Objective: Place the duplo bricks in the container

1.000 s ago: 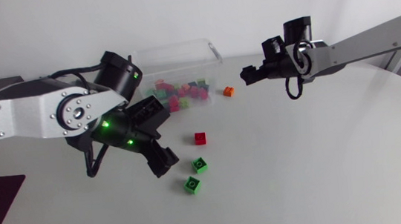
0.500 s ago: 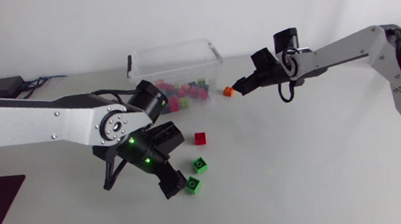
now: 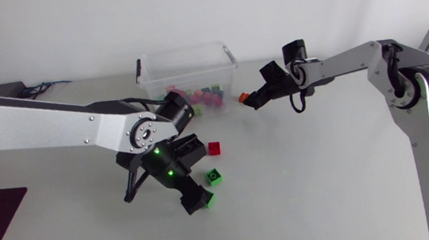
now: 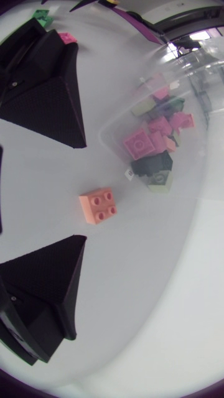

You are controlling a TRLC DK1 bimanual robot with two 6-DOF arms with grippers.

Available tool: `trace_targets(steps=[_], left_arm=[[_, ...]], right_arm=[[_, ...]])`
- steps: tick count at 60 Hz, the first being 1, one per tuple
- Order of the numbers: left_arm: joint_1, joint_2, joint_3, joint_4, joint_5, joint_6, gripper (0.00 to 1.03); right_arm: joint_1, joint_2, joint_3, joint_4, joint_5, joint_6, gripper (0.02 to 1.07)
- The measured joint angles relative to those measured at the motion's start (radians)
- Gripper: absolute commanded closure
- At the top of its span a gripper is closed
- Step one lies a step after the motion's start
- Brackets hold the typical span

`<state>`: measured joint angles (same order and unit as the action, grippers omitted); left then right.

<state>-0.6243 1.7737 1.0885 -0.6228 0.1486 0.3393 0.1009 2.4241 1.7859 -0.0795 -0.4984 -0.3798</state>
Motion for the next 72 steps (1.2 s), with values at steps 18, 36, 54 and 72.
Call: trace_targets(steps=[18, 36, 54, 72], left_arm=[[0.000, 0.008, 0.006, -0.016, 0.000, 0.000, 0.04], [0.000, 0.008, 0.006, -0.016, 0.000, 0.000, 0.04], [0.000, 0.019, 0.016, -0.016, 0.008, 0.000, 0.04], [-0.003, 0.019, 0.018, -0.016, 0.011, 0.000, 0.04]], right_arm=[[-0.018, 0.091, 0.166, -0.058, -0.007, -0.019, 0.06], [-0.023, 0.170, 0.236, -0.105, -0.015, -0.052, 0.07], [-0.023, 0.176, 0.277, -0.150, -0.018, -0.093, 0.08], [-0.011, 0.176, 0.285, -0.164, -0.006, -0.101, 0.10]])
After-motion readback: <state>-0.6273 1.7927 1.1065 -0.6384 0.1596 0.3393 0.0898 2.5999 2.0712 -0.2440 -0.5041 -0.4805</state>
